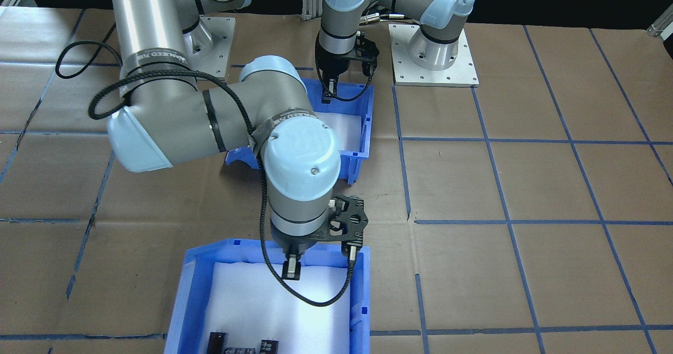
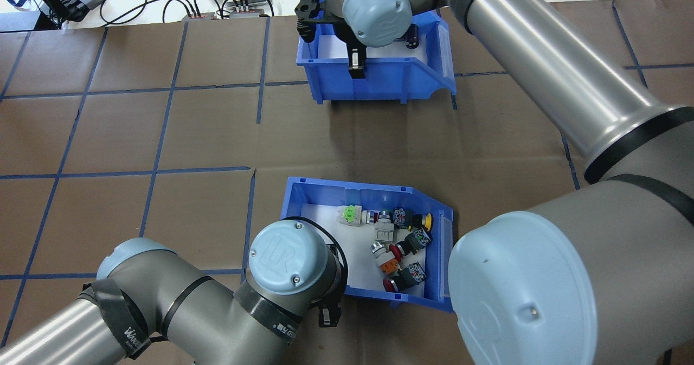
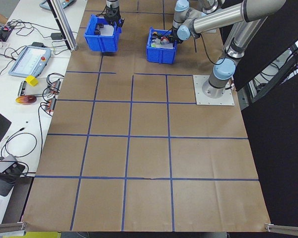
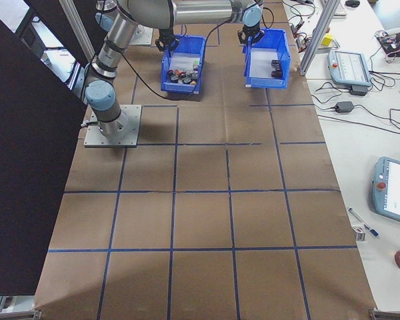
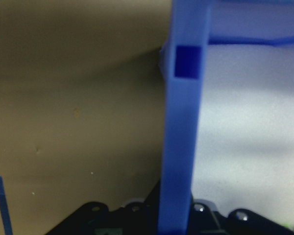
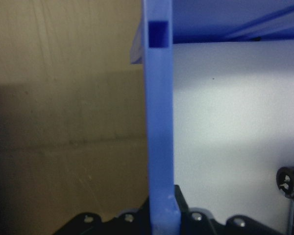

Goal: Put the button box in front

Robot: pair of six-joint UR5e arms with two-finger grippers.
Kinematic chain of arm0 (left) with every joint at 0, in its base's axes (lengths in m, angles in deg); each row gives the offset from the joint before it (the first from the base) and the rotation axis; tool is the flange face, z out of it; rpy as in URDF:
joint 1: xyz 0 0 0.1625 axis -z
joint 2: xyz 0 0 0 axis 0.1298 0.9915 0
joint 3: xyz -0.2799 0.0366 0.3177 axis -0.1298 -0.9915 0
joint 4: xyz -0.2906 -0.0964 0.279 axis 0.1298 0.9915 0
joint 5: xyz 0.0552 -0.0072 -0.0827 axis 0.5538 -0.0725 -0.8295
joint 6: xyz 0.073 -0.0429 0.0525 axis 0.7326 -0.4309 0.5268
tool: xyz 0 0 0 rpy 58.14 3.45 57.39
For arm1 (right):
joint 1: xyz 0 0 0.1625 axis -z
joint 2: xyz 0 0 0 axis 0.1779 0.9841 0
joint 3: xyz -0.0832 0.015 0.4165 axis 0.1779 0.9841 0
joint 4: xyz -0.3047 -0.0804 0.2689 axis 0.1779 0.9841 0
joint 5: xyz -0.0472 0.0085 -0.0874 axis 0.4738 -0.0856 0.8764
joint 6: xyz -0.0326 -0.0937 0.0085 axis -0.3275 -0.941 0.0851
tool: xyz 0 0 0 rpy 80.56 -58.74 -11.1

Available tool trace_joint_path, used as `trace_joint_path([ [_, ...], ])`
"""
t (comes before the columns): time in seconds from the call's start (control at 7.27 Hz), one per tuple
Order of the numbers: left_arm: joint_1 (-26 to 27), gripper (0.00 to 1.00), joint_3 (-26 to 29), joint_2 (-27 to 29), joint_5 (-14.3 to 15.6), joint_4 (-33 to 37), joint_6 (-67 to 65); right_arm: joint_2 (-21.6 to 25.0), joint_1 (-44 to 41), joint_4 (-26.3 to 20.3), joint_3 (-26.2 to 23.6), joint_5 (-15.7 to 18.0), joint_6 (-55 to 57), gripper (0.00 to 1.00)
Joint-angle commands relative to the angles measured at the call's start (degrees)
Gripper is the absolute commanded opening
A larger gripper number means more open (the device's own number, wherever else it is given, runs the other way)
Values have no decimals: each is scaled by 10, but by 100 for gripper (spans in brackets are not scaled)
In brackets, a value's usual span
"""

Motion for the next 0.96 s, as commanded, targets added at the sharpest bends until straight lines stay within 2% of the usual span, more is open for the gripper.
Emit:
trace_joint_path([
  [0.0,-9,0,28,-3,0,-7,-15,32,80,-7,-12,13,-96,4],
  [0.14,-28,0,33,-6,-2,-8,-6,55,114,-8,-35,15,-135,4],
  [0.41,-133,0,39,7,-21,-24,43,128,192,-1,-122,13,-197,4],
  [0.55,-166,0,62,14,-88,-24,74,174,221,3,-176,7,-216,4],
  [0.83,-206,0,146,81,-132,-26,87,248,260,50,-289,3,-255,4],
])
